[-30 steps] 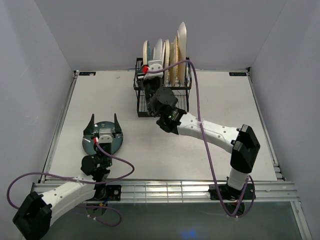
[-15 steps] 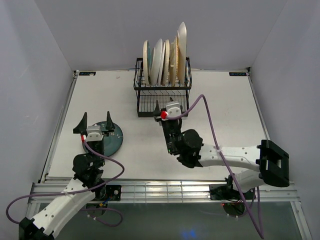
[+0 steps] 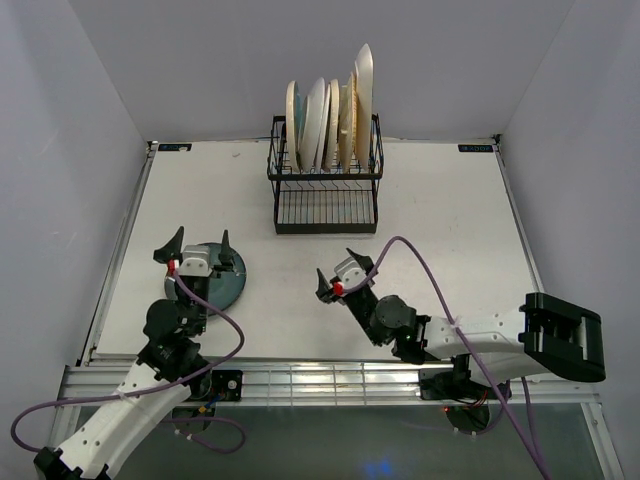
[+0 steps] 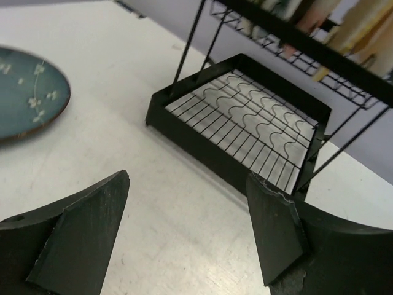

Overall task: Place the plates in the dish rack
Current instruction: Insert the plate into the dish rack, then pick up the plate at the center of the board.

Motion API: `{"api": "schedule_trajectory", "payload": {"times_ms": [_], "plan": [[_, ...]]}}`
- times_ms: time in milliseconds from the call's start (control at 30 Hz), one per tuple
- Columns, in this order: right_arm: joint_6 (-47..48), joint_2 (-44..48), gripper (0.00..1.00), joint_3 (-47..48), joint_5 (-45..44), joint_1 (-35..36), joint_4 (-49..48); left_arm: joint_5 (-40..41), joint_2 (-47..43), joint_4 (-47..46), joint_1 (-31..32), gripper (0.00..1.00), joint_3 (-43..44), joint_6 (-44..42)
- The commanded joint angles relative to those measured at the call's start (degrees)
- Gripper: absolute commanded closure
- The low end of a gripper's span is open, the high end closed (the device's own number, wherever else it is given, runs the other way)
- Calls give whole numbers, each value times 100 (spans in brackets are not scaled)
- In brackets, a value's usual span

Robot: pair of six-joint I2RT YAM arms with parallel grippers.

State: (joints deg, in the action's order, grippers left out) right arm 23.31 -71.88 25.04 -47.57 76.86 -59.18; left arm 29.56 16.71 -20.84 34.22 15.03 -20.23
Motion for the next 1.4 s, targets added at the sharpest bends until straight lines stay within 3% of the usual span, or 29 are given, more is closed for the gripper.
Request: {"api": "schedule_trajectory", "payload": {"times_ms": [0, 100, 167, 433, 467, 567, 633, 767, 833, 1067, 1367], "plan": [[216, -317, 17, -236, 835, 101, -480, 84, 271, 177, -47, 2, -17, 63], [516, -783, 15, -289, 1178, 224, -902, 208, 394, 159, -160, 2, 0, 89], [867, -1194, 8, -254, 1390, 294, -1174, 138, 386, 177, -240, 2, -9, 107], [2667, -3260, 8, 536, 1487, 681, -2510, -398, 999, 554, -925, 2, 167, 536], [3314, -3785, 3, 616, 1505, 733, -2746, -486, 1062, 607, -1013, 2, 202, 598], [4423, -4874, 10, 704, 1662, 918, -4711, -925, 1203, 783, -1461, 2, 316, 818], [4612, -5107, 10, 1046, 1585, 962, -4910, -1198, 1238, 871, -1707, 2, 361, 889], [4236, -5039, 10, 1205, 1856, 954, -4394, -1374, 1343, 906, -1857, 2, 387, 977], [4059, -4924, 10, 1389, 1909, 945, -3536, -1444, 1361, 924, -1927, 2, 404, 994], [3944, -4932, 0, 1916, 2471, 910, -2083, -1804, 1616, 1108, -2287, 2, 563, 1152], [3821, -5134, 14, 2514, 3402, 401, -843, -2533, 1897, 1267, -2903, 2, 703, 1390]]}}
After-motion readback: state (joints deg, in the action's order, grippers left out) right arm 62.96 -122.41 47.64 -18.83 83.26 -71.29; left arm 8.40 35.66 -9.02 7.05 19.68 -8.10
